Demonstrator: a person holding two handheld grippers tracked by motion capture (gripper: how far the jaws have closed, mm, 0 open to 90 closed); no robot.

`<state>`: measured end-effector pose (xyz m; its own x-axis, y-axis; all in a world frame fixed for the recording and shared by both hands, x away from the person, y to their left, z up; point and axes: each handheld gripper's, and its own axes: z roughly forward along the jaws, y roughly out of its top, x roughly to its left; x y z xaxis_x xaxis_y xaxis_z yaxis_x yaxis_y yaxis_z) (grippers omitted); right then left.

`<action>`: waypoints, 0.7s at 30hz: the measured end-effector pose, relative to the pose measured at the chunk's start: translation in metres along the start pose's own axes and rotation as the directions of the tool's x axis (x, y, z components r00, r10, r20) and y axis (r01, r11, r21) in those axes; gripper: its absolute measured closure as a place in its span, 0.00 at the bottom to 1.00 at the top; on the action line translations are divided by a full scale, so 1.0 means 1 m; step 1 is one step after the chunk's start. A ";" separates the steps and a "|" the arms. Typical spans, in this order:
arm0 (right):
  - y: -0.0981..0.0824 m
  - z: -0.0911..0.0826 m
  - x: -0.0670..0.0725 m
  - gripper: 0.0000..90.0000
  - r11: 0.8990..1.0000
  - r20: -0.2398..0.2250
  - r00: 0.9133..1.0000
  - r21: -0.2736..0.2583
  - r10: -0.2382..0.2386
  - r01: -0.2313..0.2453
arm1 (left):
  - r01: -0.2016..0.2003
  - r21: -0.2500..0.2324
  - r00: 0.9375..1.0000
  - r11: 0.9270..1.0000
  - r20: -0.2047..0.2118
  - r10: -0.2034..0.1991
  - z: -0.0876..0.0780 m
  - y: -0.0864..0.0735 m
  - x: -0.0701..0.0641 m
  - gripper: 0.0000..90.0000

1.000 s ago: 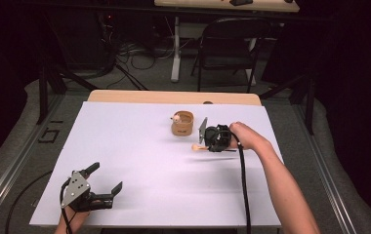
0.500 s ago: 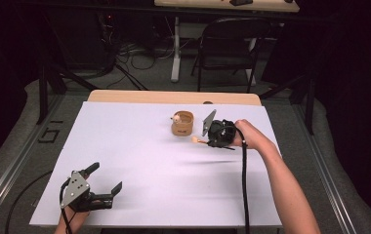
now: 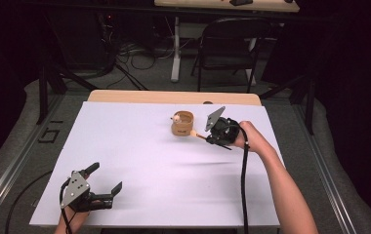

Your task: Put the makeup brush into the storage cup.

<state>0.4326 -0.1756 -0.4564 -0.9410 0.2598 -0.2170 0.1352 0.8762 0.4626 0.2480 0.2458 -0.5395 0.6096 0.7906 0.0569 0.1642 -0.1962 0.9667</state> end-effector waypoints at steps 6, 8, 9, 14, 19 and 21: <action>-0.004 -0.004 0.002 0.93 0.998 0.014 0.999 -0.034 0.046 -0.046 | 0.000 0.000 1.000 1.000 0.000 0.000 0.000 0.000 0.000 0.00; -0.006 -0.003 0.003 0.93 0.995 0.031 0.997 -0.079 0.064 -0.061 | 0.000 0.000 1.000 1.000 0.000 0.000 0.000 0.000 0.000 0.00; -0.006 -0.003 0.003 0.93 0.995 0.031 0.997 -0.079 0.064 -0.061 | 0.000 0.000 1.000 1.000 0.000 0.000 0.000 0.000 0.000 0.00; -0.008 -0.005 0.006 0.93 0.991 0.041 0.996 -0.109 0.084 -0.079 | 0.000 0.000 1.000 1.000 -0.001 0.000 0.000 0.000 0.000 0.00; -0.009 -0.006 0.008 0.93 0.985 0.058 0.993 -0.140 0.105 -0.096 | 0.001 0.001 1.000 1.000 -0.001 -0.001 0.000 0.000 0.000 0.00; -0.009 -0.006 0.009 0.93 0.983 0.054 0.991 -0.144 0.119 -0.110 | 0.001 0.000 1.000 1.000 -0.001 -0.001 0.000 0.000 0.000 0.00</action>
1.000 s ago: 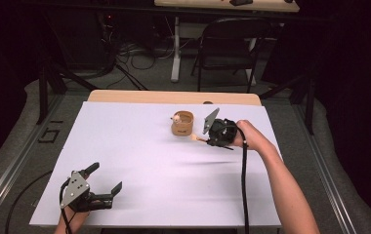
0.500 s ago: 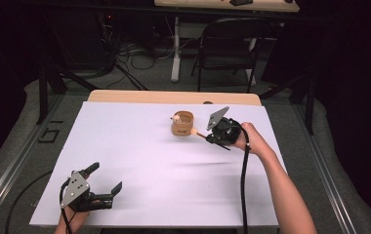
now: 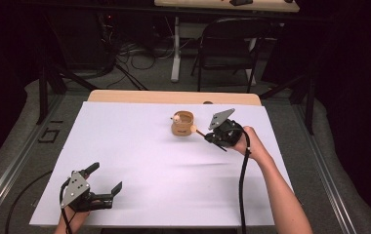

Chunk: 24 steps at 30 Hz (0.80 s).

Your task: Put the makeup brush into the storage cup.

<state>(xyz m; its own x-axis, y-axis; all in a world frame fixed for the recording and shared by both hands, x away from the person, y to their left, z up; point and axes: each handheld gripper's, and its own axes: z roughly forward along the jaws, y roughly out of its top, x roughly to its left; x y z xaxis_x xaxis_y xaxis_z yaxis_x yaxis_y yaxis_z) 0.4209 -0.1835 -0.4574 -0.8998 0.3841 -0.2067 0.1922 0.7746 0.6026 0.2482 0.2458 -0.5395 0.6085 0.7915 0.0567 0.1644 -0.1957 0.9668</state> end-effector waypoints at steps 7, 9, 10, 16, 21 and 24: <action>-0.005 0.004 0.000 0.93 0.996 0.010 0.999 -0.075 0.046 -0.045 | 0.002 0.000 1.000 1.000 -0.002 -0.002 0.000 0.000 0.000 0.00; -0.007 0.005 0.001 0.93 0.994 0.016 0.998 -0.088 0.062 -0.061 | 0.001 0.002 1.000 1.000 -0.003 -0.001 0.000 0.000 0.000 0.00; -0.007 0.005 0.001 0.93 0.994 0.014 0.998 -0.082 0.066 -0.065 | 0.001 0.001 1.000 1.000 -0.001 -0.001 0.000 0.000 0.000 0.00; -0.011 0.007 0.002 0.93 0.989 0.019 0.996 -0.118 0.087 -0.084 | 0.001 0.001 1.000 1.000 -0.002 -0.001 0.000 0.000 0.000 0.00; -0.015 0.009 0.003 0.93 0.982 0.036 0.993 -0.157 0.116 -0.109 | 0.002 0.002 1.000 1.000 -0.002 -0.002 0.000 0.000 0.000 0.00; -0.017 0.009 0.003 0.93 0.978 0.049 0.991 -0.169 0.128 -0.119 | 0.002 0.002 1.000 1.000 -0.004 -0.002 0.000 0.000 0.000 0.00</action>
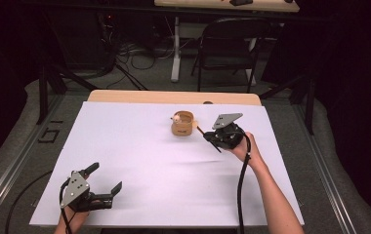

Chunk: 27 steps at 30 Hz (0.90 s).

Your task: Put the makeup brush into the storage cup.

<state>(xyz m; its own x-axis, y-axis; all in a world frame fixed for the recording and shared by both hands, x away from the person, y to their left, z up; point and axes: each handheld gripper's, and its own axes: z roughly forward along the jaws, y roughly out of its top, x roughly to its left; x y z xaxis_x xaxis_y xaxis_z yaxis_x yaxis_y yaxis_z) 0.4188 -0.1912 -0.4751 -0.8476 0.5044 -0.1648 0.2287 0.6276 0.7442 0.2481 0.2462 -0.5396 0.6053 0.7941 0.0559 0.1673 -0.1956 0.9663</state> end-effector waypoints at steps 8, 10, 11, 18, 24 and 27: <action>-0.002 -0.002 -0.001 0.93 0.998 0.041 0.998 -0.048 0.037 -0.035 | 0.000 0.000 1.000 1.000 0.001 0.000 0.000 0.000 0.000 0.00; -0.002 -0.002 -0.002 0.93 0.997 0.048 0.998 -0.060 0.045 -0.043 | -0.001 -0.001 1.000 1.000 0.002 0.001 0.000 0.000 0.000 0.00; -0.002 -0.002 -0.002 0.93 0.997 0.053 0.998 -0.063 0.047 -0.044 | -0.002 0.000 1.000 1.000 0.003 0.002 0.000 0.000 0.000 0.00; -0.001 -0.001 -0.002 0.93 0.993 0.078 0.994 -0.102 0.075 -0.067 | -0.003 -0.001 1.000 1.000 0.002 0.003 -0.001 0.000 0.000 0.00; -0.001 -0.002 -0.002 0.93 0.988 0.091 0.991 -0.123 0.100 -0.088 | -0.007 -0.001 1.000 1.000 0.005 0.007 0.000 0.000 0.000 0.00; -0.002 -0.003 -0.003 0.93 0.985 0.096 0.989 -0.141 0.112 -0.098 | -0.005 -0.001 1.000 1.000 0.006 0.005 0.000 0.000 0.000 0.00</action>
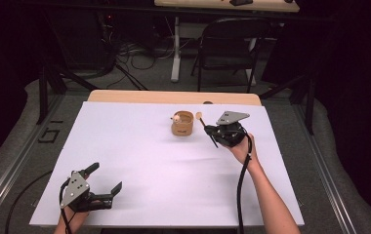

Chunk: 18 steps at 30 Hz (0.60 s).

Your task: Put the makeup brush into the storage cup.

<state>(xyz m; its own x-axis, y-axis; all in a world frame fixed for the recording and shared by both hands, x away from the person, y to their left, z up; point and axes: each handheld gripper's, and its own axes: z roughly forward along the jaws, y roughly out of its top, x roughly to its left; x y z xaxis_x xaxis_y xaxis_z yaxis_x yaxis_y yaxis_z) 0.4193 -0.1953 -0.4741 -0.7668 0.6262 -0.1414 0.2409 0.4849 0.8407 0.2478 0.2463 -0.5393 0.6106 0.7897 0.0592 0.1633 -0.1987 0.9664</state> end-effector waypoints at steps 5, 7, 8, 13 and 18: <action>0.000 0.000 -0.001 0.93 1.000 0.006 1.000 -0.016 0.022 -0.022 | -0.001 0.001 1.000 1.000 0.001 0.001 0.000 0.000 0.000 0.00; 0.000 0.001 0.000 0.93 0.999 0.009 1.000 -0.016 0.029 -0.029 | -0.001 0.001 1.000 1.000 0.002 0.001 0.000 0.000 0.000 0.00; 0.000 0.001 0.000 0.93 0.999 0.011 1.000 -0.017 0.029 -0.029 | 0.000 0.001 1.000 1.000 0.003 0.000 0.000 0.000 0.000 0.00; 0.000 0.002 0.000 0.93 0.999 0.015 0.999 -0.023 0.042 -0.041 | 0.000 0.002 1.000 1.000 0.006 0.000 0.001 0.000 0.000 0.00; 0.001 0.004 0.001 0.93 0.998 0.024 0.998 -0.032 0.055 -0.054 | 0.000 0.001 1.000 1.000 0.005 0.000 0.001 0.000 0.000 0.00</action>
<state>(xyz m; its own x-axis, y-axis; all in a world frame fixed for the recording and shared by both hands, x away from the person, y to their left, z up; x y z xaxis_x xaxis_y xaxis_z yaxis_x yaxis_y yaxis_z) 0.4211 -0.1921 -0.4754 -0.7379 0.6663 -0.1076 0.2631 0.4308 0.8632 0.2483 0.2453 -0.5396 0.6149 0.7865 0.0580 0.1641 -0.1995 0.9661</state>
